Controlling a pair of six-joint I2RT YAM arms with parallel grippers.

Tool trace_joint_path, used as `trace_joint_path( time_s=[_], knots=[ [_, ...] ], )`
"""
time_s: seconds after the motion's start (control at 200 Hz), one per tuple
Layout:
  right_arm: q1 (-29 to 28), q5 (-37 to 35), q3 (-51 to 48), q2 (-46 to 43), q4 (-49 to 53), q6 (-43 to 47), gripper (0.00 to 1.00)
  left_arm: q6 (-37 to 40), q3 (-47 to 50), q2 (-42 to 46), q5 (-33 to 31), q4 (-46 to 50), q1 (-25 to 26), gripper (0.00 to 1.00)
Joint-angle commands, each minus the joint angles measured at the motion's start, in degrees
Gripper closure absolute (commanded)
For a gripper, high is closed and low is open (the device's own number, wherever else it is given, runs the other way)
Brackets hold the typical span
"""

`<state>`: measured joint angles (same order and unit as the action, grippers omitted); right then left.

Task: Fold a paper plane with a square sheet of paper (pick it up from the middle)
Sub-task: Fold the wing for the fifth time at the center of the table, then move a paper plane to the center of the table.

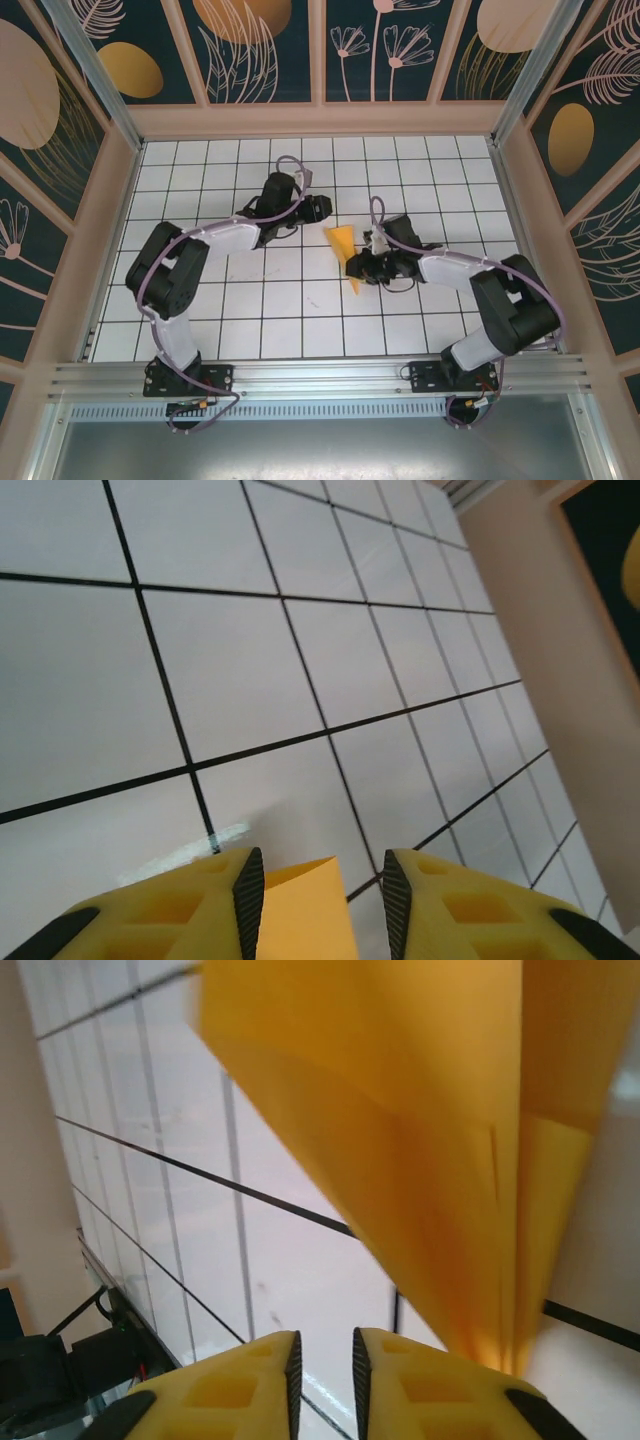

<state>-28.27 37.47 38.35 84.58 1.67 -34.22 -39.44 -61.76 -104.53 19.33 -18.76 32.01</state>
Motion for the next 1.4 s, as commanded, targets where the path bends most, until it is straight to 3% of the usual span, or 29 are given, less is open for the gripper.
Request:
trace_joint_path(
  time_s=[0.0, 0.065, 0.145, 0.31, 0.57, 0.786, 1.116, 1.391],
  knots=[
    [0.38, -5.99, 4.71, -6.24, 6.41, 3.48, 0.72, -4.16, 4.19, 3.45, 1.28, -2.18, -0.19, 0.59],
    [0.87, -13.94, 5.52, -7.6, 9.14, 3.97, 0.7, -6.66, 6.47, 4.52, 3.28, -4.24, -0.15, 0.58],
    [2.83, -17.5, 4.72, -7.06, 9.31, 3.39, 0.69, -10.4, 10.05, 5.29, 5.29, -7.25, -0.11, 0.58],
    [3.92, -16.41, 6.04, -1.51, 8.37, 4.79, 0.67, -11.07, 13.56, 8.11, 3.52, -6.21, -0.11, 0.57],
    [1.78, -19.01, 10.65, 6.39, 10.53, 7.98, 0.66, -12.42, 16.45, 8.82, 2.71, -7.27, -0.11, 0.57],
    [0.26, -16.64, 12.08, 10.84, 9.74, 8.9, 0.64, -12.51, 16.75, 8.38, 3.06, -7.28, -0.11, 0.57],
    [-2.75, -19.36, 13.36, 9.89, 11.5, 9.51, 0.63, -12.19, 17.23, 8.57, 2.33, -5.76, -0.11, 0.59],
    [-4.21, -16.2, 14.07, 11.73, 10.16, 7.96, 0.62, -12.96, 16.82, 7.25, 3.41, -6.49, -0.11, 0.6]
  ],
)
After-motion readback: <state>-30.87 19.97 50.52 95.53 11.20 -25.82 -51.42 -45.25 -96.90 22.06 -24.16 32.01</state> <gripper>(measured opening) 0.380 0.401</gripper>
